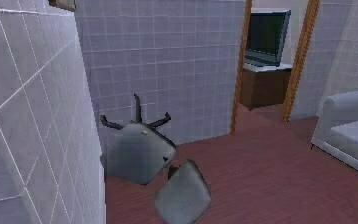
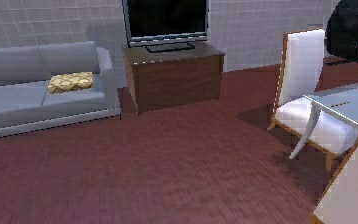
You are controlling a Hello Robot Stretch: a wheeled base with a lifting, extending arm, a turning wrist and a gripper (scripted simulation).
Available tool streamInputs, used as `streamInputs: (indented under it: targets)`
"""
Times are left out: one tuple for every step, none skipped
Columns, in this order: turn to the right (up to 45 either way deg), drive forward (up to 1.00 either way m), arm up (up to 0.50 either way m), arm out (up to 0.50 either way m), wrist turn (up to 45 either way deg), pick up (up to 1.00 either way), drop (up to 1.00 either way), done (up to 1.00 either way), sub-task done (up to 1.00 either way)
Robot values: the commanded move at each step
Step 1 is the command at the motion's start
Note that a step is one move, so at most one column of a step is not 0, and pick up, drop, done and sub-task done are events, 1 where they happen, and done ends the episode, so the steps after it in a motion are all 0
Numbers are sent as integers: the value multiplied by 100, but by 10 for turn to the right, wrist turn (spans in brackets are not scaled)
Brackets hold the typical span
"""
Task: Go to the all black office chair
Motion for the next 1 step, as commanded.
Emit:
streamInputs:
  targets:
    - [0,0,0,0,0,0,0,100,0]
